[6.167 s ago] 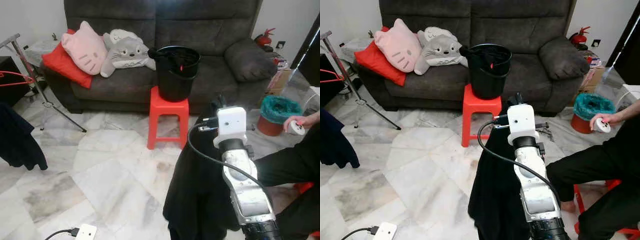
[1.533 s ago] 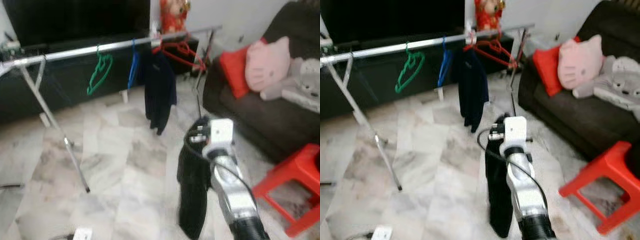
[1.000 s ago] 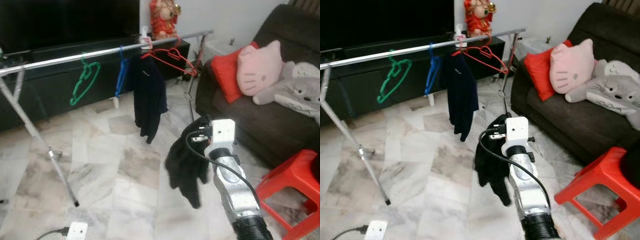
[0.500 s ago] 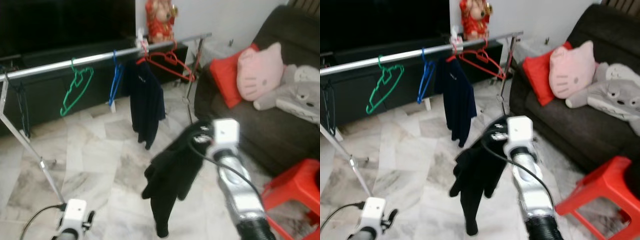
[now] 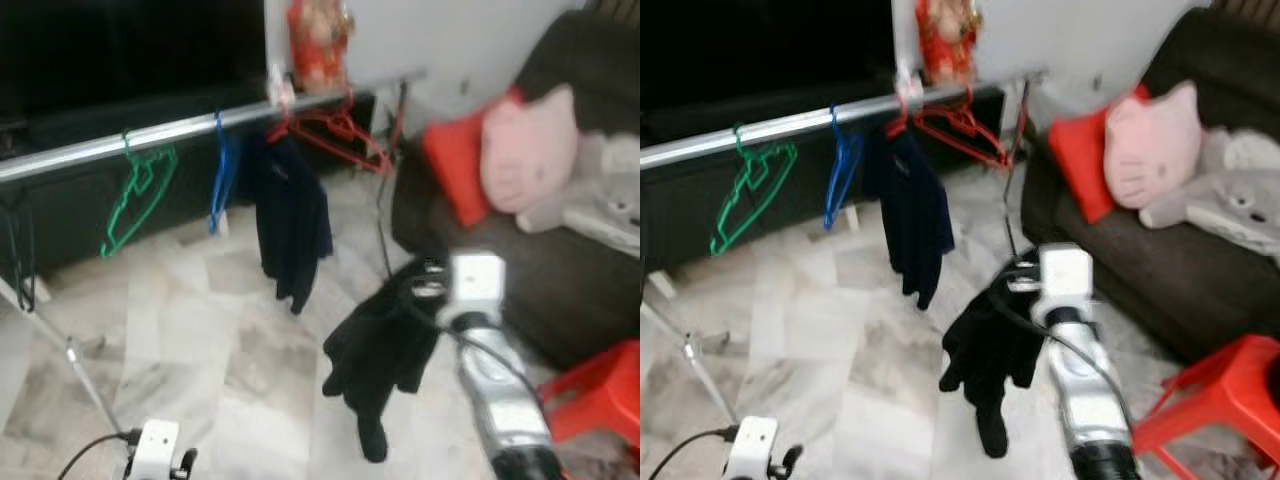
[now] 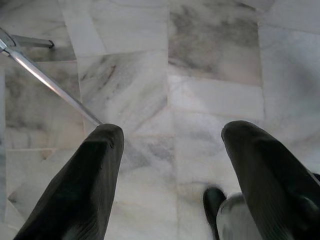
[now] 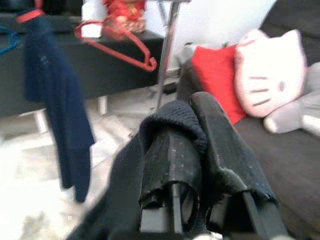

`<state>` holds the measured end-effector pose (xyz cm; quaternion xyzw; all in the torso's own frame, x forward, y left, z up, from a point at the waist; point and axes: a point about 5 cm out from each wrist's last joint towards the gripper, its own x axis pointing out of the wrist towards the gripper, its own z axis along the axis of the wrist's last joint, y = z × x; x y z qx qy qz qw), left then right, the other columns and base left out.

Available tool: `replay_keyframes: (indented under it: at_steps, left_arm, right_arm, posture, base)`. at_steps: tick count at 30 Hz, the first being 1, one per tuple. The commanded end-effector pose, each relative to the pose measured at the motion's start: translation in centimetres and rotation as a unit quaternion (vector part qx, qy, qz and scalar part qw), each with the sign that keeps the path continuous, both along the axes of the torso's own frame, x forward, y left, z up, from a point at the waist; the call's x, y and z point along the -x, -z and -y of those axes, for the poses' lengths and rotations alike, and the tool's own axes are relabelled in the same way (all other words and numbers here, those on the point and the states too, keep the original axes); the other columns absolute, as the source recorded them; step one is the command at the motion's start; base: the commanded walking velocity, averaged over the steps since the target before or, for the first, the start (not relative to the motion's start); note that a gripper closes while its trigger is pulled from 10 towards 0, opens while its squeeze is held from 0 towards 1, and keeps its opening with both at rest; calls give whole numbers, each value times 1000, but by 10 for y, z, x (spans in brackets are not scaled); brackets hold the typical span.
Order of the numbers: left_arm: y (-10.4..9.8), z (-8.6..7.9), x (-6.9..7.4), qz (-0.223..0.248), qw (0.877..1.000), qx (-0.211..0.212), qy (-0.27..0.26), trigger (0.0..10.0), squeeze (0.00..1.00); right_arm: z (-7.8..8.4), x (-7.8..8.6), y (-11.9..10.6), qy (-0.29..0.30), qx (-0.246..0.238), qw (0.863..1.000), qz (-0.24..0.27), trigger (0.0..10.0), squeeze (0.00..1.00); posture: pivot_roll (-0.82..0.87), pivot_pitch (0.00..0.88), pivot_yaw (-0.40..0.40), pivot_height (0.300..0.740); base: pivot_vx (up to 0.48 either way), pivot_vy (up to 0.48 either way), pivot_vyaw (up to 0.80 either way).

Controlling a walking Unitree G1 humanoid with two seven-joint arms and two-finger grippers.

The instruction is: Hang hanger

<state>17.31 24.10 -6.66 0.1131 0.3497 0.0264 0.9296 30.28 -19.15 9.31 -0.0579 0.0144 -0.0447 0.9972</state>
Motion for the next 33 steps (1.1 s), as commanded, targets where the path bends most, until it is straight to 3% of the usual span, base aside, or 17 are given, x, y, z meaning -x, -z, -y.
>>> replay_keyframes:
  at_steps: [1,33]
  left_arm:
    - [2,-5,4,-13,1000,-3,-6,10000,0]
    - [3,3,0,-14,1000,7,-1,10000,0]
  right_arm:
    - [-7,-3,-8,-8,-9,1000,26,10000,0]
    - [-13,-1,-5,-7,-15,999,36,10000,0]
  posture:
    - [-18,0,-77,740]
    - [-16,0,-78,740]
  base:
    - [304,0,0]
    - [302,0,0]
